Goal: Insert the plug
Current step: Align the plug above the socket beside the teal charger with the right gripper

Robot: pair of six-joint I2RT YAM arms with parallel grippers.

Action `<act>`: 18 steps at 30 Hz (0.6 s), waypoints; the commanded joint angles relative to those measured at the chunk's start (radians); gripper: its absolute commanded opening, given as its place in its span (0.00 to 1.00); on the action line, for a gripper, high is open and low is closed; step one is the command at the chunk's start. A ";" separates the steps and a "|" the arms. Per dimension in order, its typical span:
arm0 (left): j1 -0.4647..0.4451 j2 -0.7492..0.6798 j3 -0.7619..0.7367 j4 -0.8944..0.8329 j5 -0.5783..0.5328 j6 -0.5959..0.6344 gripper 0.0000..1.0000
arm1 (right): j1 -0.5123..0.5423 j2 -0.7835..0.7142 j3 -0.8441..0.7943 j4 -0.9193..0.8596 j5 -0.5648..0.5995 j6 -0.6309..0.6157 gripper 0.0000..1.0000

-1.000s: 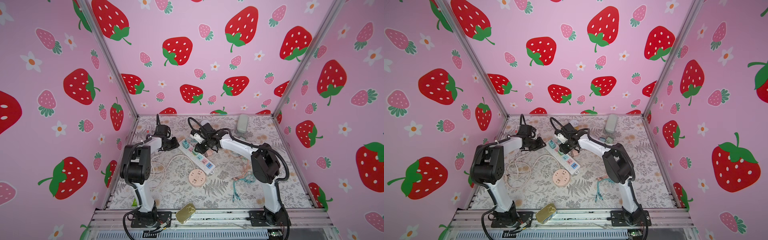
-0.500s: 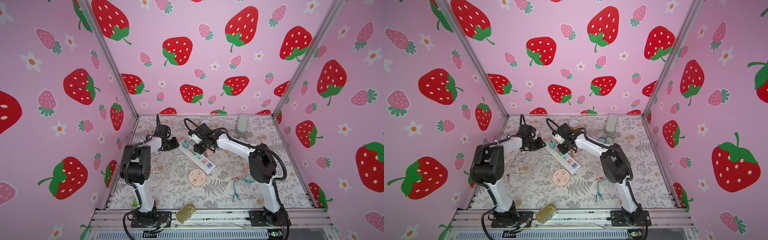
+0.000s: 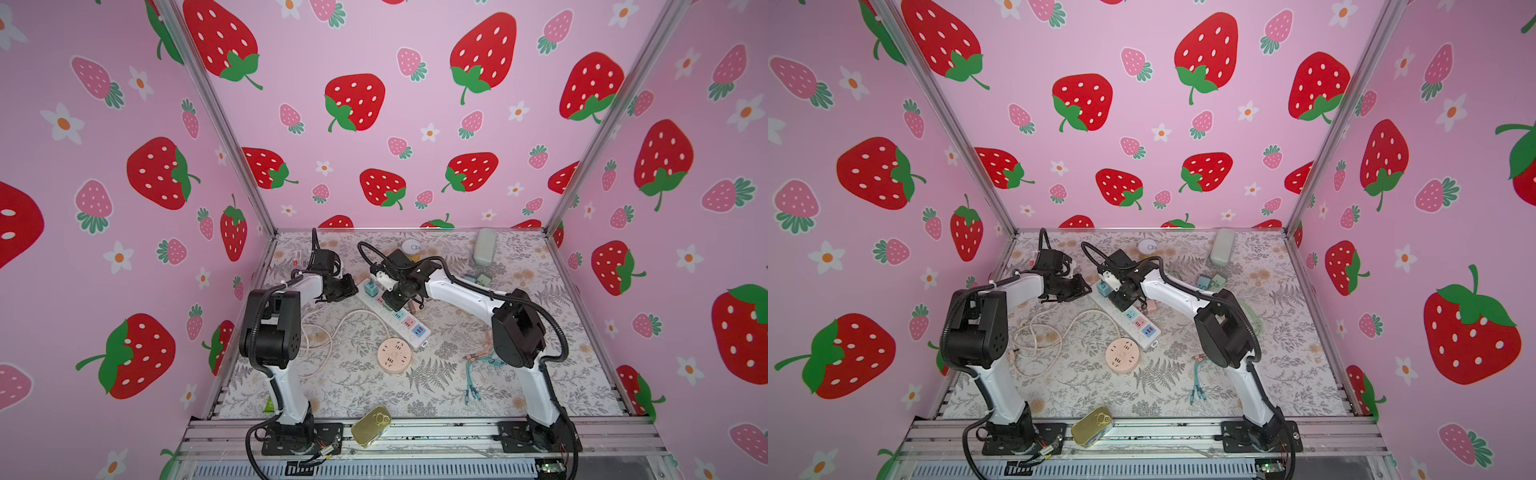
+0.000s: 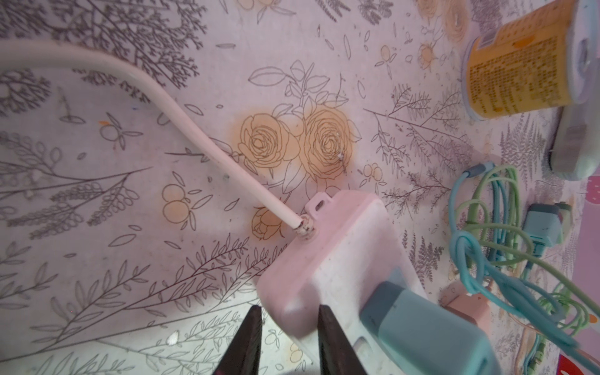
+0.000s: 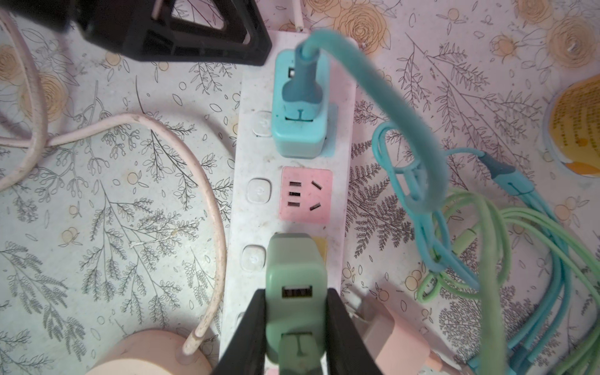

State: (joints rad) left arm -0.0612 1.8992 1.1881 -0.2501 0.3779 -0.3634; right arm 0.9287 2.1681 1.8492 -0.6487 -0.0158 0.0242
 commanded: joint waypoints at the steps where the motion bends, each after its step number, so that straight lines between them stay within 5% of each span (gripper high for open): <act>1: 0.006 0.003 -0.001 -0.002 0.016 0.003 0.32 | 0.012 0.043 0.024 -0.030 0.049 -0.024 0.11; 18: 0.007 -0.002 -0.005 0.006 0.029 -0.003 0.32 | 0.031 0.088 0.007 -0.055 0.117 -0.024 0.11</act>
State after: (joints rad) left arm -0.0605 1.8992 1.1881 -0.2432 0.3870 -0.3660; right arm 0.9539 2.1872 1.8626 -0.6567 0.0608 0.0235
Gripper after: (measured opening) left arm 0.321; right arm 0.283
